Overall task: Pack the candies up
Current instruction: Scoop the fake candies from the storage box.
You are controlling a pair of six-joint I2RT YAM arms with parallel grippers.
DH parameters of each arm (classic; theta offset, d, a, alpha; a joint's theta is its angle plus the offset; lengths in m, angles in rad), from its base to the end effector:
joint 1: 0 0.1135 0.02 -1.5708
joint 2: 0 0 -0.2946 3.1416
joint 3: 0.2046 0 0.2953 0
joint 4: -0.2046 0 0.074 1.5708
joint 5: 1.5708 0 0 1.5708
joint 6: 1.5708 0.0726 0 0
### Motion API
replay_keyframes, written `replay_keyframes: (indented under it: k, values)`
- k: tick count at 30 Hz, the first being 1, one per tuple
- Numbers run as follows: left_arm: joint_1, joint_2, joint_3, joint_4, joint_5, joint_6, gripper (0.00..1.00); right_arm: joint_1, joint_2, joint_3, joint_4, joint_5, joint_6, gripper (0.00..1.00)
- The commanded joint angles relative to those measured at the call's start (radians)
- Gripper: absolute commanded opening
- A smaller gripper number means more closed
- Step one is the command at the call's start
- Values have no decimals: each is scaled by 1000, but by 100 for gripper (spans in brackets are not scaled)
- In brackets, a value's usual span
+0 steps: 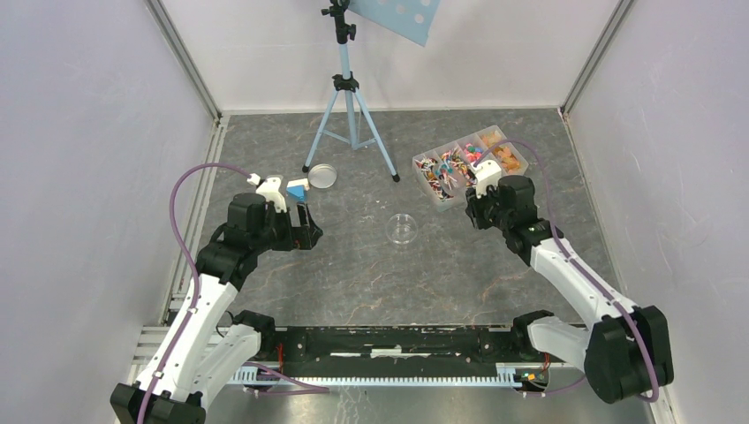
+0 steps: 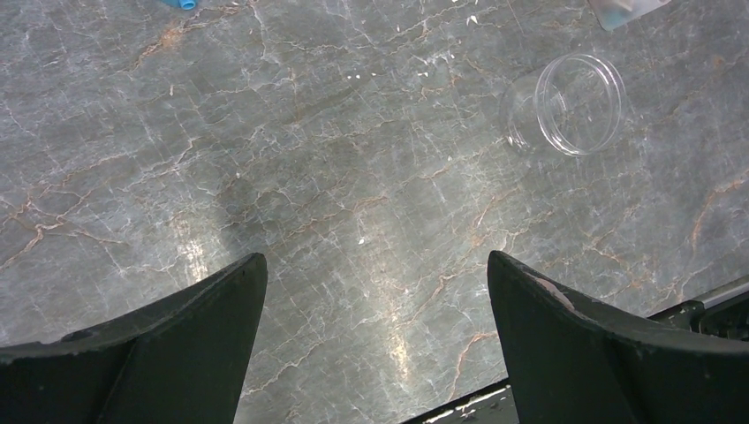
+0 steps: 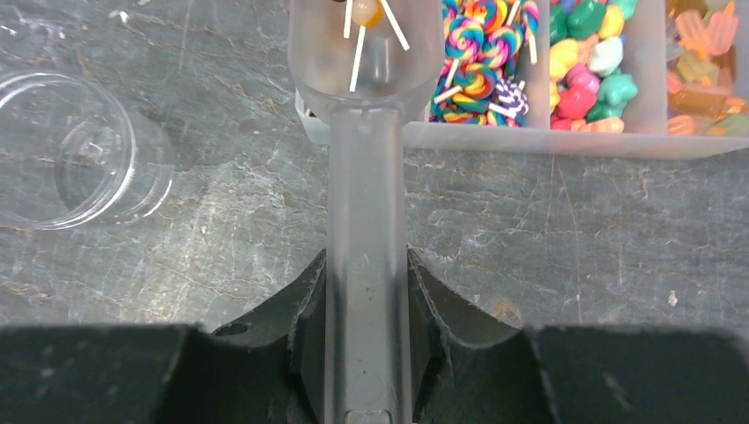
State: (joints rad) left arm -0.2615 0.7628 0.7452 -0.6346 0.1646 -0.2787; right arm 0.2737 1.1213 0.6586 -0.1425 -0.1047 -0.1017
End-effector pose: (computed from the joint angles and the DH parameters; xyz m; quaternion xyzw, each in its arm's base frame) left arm 0.2026 -0.0665 0.2836 0.0288 0.8936 -0.1889 0.4061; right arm 0.2846 0.0878 0.2203 -0.1889 0.8644 0.0860 0.4579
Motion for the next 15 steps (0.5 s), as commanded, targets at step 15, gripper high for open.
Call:
replay_keyframes:
  k: [15]
  values:
    - [-8, -32, 5, 8, -28, 47, 100, 52, -163, 92, -95, -167, -135, 0]
